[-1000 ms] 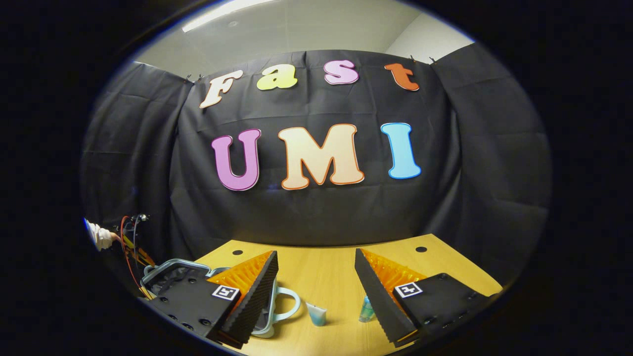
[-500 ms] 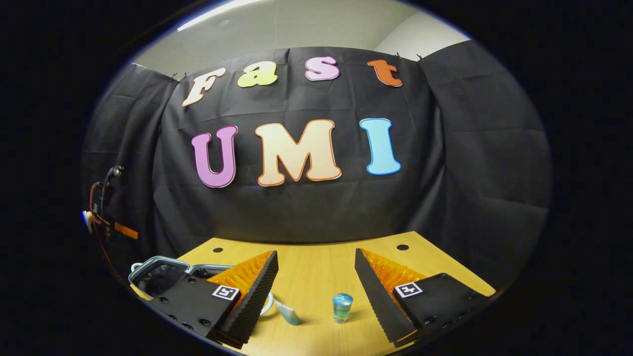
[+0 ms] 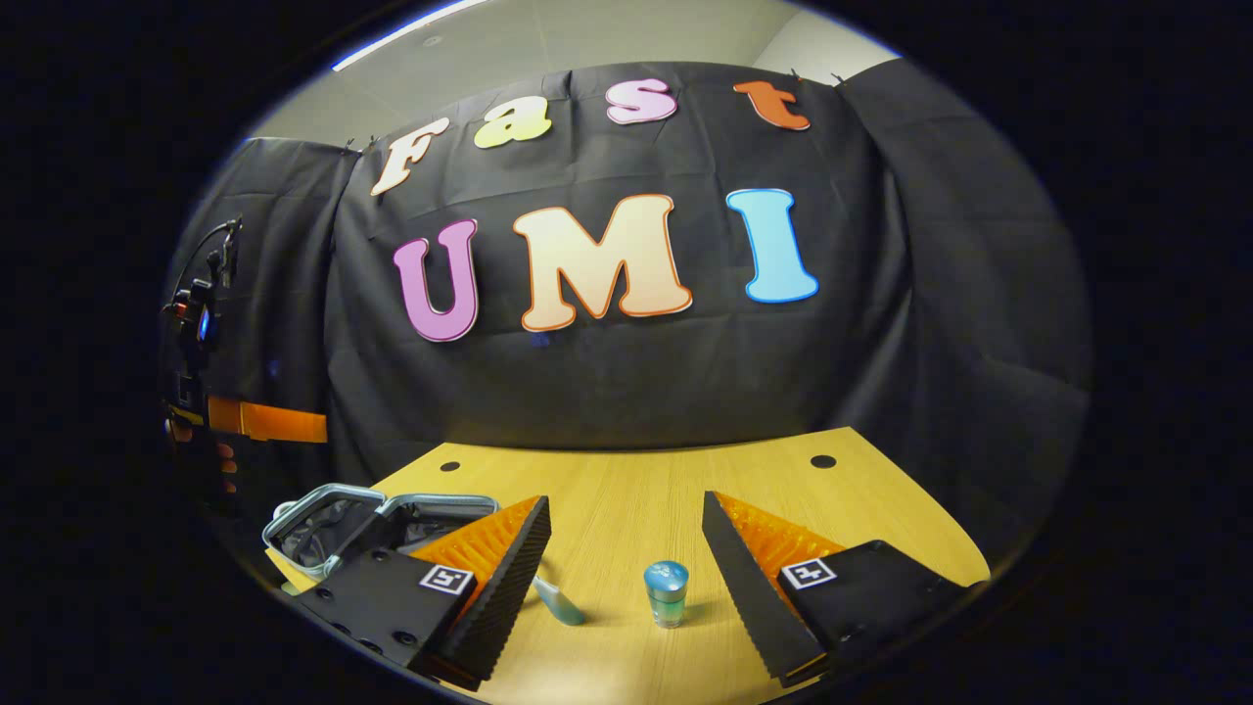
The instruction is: First open the suitcase, pack the skin care products into it, and then close the suitcase.
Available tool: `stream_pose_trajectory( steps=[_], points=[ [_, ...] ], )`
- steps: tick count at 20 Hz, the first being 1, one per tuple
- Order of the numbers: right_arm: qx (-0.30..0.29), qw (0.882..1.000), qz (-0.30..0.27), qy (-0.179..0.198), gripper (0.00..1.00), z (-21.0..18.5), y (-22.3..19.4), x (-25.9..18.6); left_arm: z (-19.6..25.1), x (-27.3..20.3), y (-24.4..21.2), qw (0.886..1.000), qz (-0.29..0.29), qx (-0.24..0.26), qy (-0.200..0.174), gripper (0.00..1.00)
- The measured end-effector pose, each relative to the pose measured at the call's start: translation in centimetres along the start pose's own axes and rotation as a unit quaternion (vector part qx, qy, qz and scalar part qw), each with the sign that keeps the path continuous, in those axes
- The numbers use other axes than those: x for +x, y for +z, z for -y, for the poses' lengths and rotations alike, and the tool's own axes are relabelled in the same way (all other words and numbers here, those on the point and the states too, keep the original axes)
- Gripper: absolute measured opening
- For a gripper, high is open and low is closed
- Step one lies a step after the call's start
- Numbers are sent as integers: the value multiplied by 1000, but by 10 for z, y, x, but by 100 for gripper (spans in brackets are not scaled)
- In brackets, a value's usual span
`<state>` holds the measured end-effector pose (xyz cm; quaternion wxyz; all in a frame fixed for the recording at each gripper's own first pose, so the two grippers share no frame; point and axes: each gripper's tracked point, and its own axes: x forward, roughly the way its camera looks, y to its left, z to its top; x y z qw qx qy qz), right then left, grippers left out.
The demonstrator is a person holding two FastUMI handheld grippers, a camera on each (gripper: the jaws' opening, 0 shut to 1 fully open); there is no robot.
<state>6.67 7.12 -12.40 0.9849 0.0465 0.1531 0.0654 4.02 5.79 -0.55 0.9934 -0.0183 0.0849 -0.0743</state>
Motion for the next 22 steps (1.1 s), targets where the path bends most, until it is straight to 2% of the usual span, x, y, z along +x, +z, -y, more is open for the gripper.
stream_pose_trajectory(
  steps=[1,2,6,11,12,14,15,16,19,20,21,22],
  points=[
    [1,1000,-6,10,98,4,-5,2,16,10,-9,1000,3,-5,-1,91],
    [0,1000,-12,19,98,8,-10,5,31,20,-19,1000,6,-13,-4,94],
    [-9,998,-35,52,97,25,-41,20,74,61,-76,999,-2,-49,0,94],
    [-10,995,-66,78,95,35,-85,43,91,108,-151,998,-25,-56,23,95],
    [-10,995,-67,79,97,37,-89,45,92,115,-163,997,-34,-58,24,95],
    [-18,994,-67,80,95,40,-96,46,95,129,-177,997,-38,-67,26,96],
    [-23,994,-69,81,98,42,-99,47,95,134,-185,996,-44,-68,26,91],
    [-28,994,-72,83,95,43,-102,49,96,138,-193,996,-50,-69,29,95],
    [-38,993,-78,86,98,47,-110,56,92,148,-211,996,-63,-60,37,94],
    [-38,992,-81,87,96,47,-114,58,93,151,-217,995,-69,-59,36,92],
    [-37,992,-85,88,98,47,-116,61,91,153,-221,995,-74,-59,42,87],
    [-37,992,-87,89,98,46,-120,63,89,155,-224,994,-78,-56,46,77]
  ],
)
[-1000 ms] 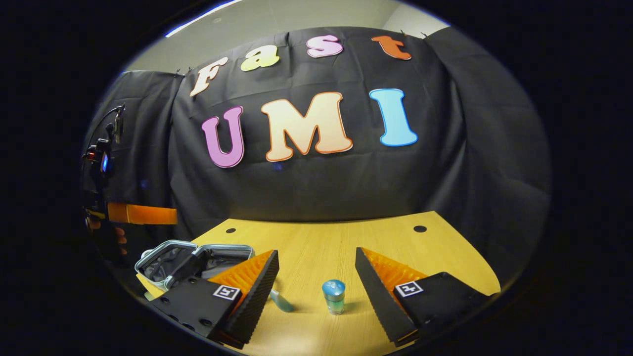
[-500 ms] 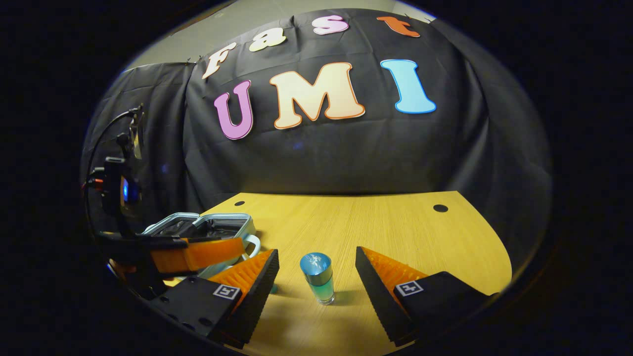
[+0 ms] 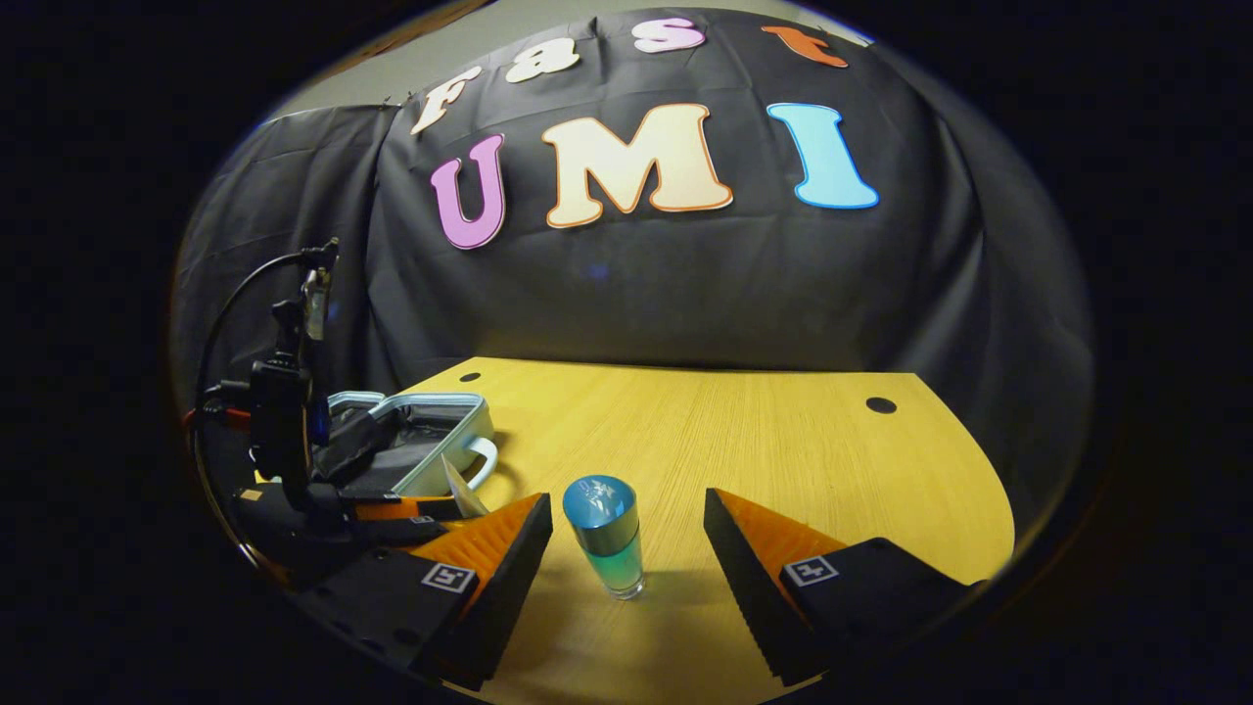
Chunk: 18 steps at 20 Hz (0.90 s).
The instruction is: First open the suitcase, pack the skin care products into it, and then close the suitcase.
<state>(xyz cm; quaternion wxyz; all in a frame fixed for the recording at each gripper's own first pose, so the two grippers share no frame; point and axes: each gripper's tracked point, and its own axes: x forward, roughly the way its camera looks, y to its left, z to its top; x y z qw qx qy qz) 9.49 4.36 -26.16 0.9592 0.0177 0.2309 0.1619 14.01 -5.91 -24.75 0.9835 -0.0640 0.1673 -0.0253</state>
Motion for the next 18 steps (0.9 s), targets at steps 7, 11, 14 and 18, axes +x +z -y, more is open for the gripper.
stream_pose_trajectory(
  steps=[7,11,14,18],
  points=[
    [-9,1000,-19,13,96,-6,-17,18,6,5,-8,1000,-7,22,-5,40],
    [-10,999,-28,17,96,-8,-27,27,10,-13,11,1000,0,-18,-15,37],
    [-9,999,-42,24,95,-15,-37,36,4,-28,30,999,15,-30,-9,37],
    [-15,999,-44,23,75,-18,-43,44,-15,-49,46,999,27,-27,7,37]
  ],
)
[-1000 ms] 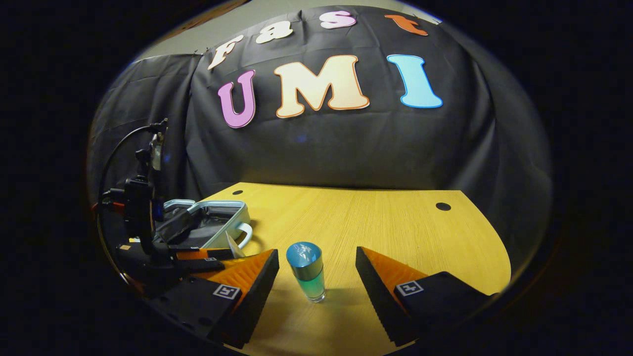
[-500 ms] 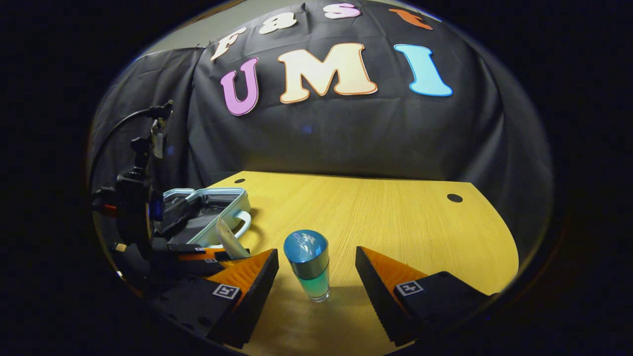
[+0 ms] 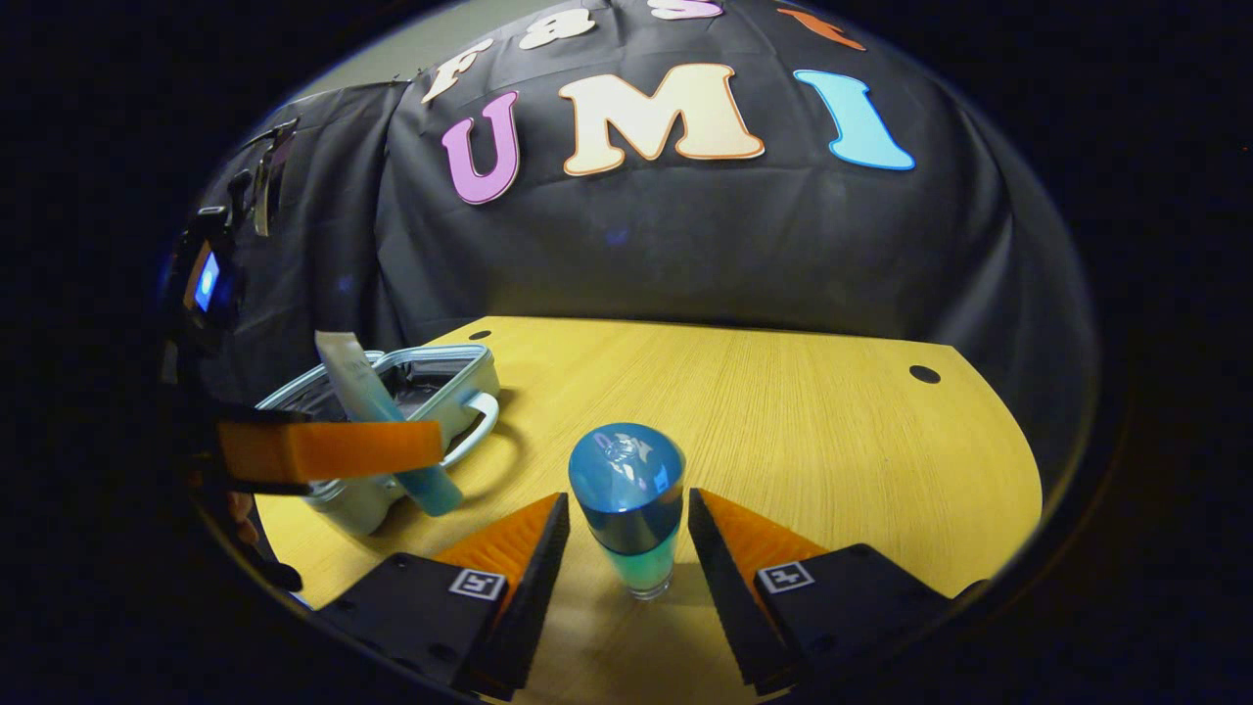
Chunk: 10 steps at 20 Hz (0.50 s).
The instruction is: First open the suitcase, pack the skin care products into it, and then close the suitcase.
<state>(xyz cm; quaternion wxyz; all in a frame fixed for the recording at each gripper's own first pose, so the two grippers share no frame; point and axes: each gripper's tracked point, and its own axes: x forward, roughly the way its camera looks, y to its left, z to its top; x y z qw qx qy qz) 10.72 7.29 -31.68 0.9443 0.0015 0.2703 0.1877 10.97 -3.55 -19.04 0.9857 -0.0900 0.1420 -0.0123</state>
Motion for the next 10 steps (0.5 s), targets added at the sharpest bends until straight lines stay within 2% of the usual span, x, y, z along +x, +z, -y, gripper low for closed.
stream_pose_trajectory(
  steps=[5,7,10],
  points=[
    [-5,1000,2,-17,51,4,1,2,-42,-32,28,999,19,-12,42,37],
    [-22,999,-7,-23,47,5,0,-1,-69,-43,34,998,10,-11,67,41],
    [-29,999,-20,-25,48,-2,5,-5,-106,-56,34,995,-29,-1,91,38]
  ],
)
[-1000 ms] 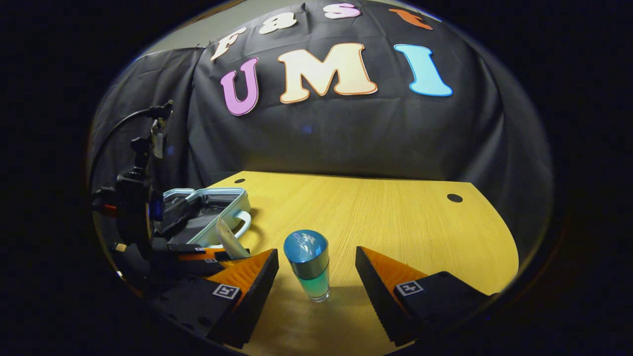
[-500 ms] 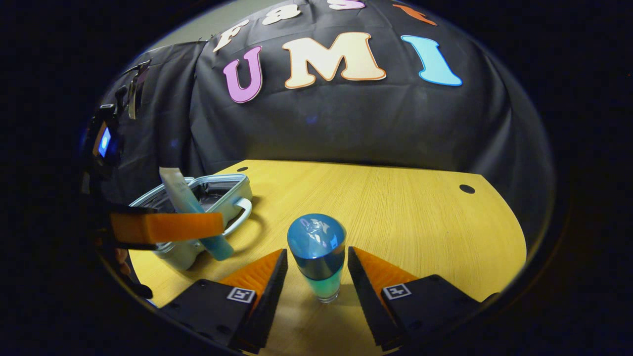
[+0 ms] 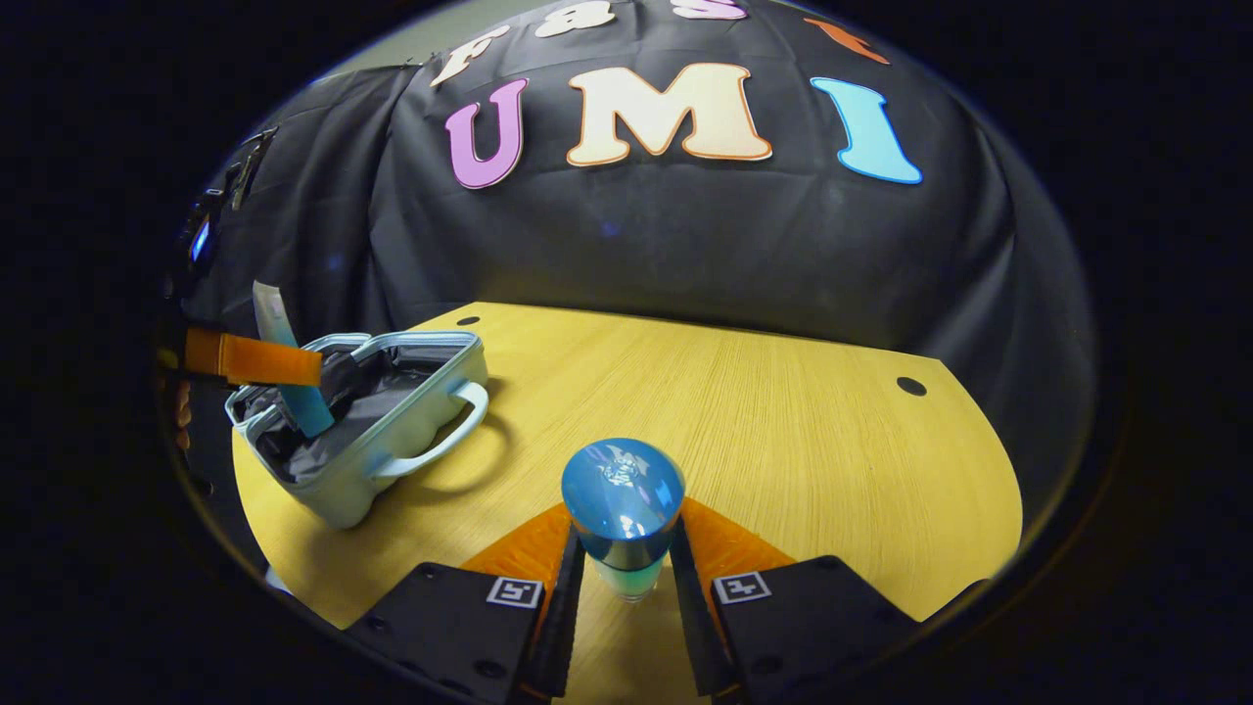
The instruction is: First open the suitcase, pack the skin care products into it, and then close the suitcase.
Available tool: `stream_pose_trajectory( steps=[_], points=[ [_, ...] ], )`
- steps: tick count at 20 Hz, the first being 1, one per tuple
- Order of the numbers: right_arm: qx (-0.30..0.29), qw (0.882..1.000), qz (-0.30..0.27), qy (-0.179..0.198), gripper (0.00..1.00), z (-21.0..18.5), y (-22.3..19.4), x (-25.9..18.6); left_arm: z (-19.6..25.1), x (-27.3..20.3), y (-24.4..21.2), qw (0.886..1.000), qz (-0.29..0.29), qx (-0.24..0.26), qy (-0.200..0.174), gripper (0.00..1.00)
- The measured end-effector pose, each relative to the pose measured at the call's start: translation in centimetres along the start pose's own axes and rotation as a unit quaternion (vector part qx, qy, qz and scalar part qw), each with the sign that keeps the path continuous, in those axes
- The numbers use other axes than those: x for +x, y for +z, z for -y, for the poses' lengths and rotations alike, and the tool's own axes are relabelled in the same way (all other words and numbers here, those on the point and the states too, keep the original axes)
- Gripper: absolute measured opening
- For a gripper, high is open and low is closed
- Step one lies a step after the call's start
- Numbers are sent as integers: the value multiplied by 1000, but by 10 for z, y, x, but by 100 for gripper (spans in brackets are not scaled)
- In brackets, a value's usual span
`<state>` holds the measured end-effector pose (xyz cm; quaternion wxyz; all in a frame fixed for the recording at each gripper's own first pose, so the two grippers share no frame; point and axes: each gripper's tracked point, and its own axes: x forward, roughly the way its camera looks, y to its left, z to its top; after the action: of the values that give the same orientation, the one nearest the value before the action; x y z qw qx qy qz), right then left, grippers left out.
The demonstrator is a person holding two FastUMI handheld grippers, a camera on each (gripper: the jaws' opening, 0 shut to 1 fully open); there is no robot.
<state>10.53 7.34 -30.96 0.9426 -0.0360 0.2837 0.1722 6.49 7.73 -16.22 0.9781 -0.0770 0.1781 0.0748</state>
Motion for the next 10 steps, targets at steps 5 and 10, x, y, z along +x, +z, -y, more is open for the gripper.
stream_pose_trajectory(
  steps=[5,10],
  points=[
    [9,1000,-4,-1,49,-23,17,-33,-66,-3,-24,995,-92,38,33,37],
    [14,1000,-1,-8,46,-49,43,-52,-87,7,-64,981,-193,27,0,38]
  ],
)
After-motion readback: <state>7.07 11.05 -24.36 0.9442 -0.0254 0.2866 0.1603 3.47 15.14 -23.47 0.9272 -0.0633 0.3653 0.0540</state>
